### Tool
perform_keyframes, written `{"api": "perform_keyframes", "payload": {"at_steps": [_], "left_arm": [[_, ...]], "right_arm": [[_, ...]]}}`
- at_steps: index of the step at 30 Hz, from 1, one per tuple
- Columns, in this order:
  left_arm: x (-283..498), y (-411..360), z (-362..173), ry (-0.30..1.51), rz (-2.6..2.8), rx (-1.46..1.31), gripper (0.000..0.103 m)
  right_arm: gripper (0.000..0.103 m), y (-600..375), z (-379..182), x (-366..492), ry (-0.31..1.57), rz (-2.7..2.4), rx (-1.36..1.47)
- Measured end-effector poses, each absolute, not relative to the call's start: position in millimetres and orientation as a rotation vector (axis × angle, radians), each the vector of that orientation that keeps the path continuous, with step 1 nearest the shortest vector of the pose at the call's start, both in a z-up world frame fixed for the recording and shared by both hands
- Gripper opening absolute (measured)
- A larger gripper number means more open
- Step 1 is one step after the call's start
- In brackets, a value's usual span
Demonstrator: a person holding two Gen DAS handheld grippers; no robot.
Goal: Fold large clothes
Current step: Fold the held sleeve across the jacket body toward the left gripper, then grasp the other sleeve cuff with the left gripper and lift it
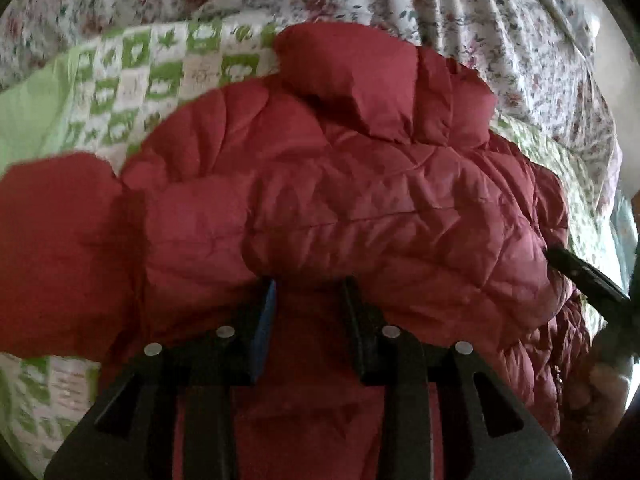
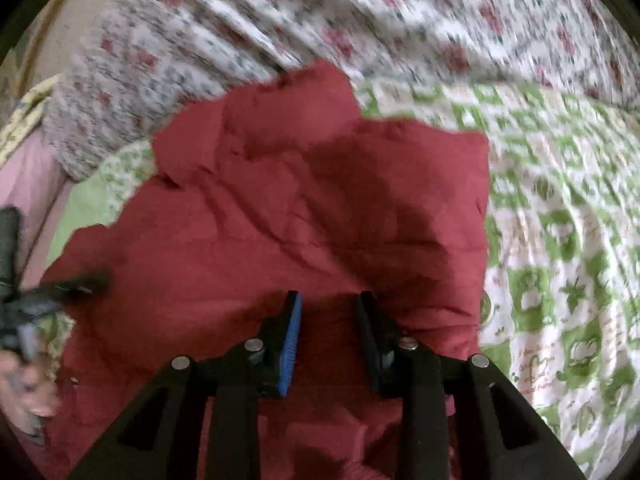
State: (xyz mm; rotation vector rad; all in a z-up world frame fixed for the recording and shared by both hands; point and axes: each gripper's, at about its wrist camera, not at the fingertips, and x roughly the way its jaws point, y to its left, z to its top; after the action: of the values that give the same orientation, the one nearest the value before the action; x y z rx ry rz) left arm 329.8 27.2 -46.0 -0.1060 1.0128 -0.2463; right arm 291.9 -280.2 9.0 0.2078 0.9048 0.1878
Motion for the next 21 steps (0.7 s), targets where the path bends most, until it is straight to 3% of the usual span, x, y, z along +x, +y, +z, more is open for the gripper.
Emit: {"api": "perform_keyframes", "payload": {"at_steps": [5, 8, 21], "left_arm": [[328.1, 29.4, -47.1, 1.015, -0.243, -0.107, 0.03], [328.1, 32.5, -54.7, 1.019, -0.26, -0.121, 0.03], [321.5, 35.8, -60.5, 1.0, -0.287, -0.142, 0.03]], "right_arm": [[0.04, -249.5, -3.0, 303.1, 0.962, 0.224, 0.118], [0.041, -246.7, -29.5, 308.4, 1.006, 0.197, 0.072], [0.042, -242.6, -39.1, 309.0, 1.015, 0.189, 0.048]]}}
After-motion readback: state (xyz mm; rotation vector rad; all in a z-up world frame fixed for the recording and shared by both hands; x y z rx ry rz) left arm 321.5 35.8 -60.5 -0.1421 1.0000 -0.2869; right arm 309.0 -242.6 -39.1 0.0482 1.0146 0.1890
